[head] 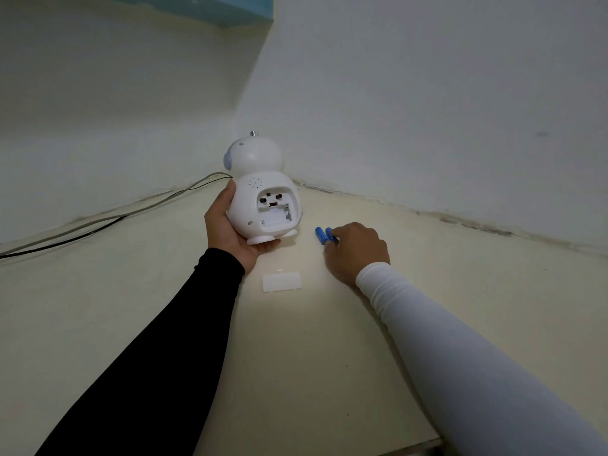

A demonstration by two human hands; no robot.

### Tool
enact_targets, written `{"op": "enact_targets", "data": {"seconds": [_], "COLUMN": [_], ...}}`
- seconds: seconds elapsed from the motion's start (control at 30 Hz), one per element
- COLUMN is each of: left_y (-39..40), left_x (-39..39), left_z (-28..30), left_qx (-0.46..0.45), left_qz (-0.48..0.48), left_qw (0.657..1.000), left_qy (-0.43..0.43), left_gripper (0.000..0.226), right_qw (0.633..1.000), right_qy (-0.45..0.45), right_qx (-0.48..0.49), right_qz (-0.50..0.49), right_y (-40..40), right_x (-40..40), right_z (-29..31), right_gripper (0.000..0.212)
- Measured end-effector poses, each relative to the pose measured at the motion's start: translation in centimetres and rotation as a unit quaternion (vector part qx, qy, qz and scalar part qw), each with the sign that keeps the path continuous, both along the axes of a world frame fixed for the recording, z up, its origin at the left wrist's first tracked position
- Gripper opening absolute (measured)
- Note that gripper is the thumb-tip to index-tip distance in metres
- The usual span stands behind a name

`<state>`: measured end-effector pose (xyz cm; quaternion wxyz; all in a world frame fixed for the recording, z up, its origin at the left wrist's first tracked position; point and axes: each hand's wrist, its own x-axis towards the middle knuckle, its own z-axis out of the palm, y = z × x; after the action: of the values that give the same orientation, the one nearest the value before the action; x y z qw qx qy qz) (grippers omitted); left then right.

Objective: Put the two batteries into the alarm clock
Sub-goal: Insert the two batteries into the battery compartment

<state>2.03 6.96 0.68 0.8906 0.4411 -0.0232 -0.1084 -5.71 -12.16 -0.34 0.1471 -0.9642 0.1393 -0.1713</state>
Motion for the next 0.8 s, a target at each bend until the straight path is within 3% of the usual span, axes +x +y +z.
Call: {"op": "enact_targets", "data": {"seconds": [0.37, 0.57, 0.7, 0.8], "left_y": [-0.04, 0.06, 0.02, -0.02], "left_x": [-0.23, -0.12, -0.32, -0.46], "left_z": [0.19, 0.07, 0.28, 0.36], "left_qx": [0.001, -0.005, 0.005, 0.008], "left_qz": [-0.001, -0.006, -0.002, 0.002], "left_qw": [1.000, 1.000, 1.000, 1.000], "left_qy": [-0.002, -0.003, -0.007, -0.006], "left_gripper": [0.043, 0.048, 0.043, 0.042], "right_qw": [0.997, 0.998, 0.998, 0.998], "right_qy": [0.006, 0.009, 0.011, 0.013], "right_qx": [-0.049, -0.043, -0.026, -0.025], "right_qz": [-0.051, -0.053, -0.058, -0.057], "right_y": [-0.57, -0.90, -0.91, -0.89], "right_x": [-0.32, -0.15, 0.03, -0.16], "right_z": [0.76, 0.37, 0.59, 0.77], "right_gripper": [0.016, 0.029, 0.007, 0.014]}}
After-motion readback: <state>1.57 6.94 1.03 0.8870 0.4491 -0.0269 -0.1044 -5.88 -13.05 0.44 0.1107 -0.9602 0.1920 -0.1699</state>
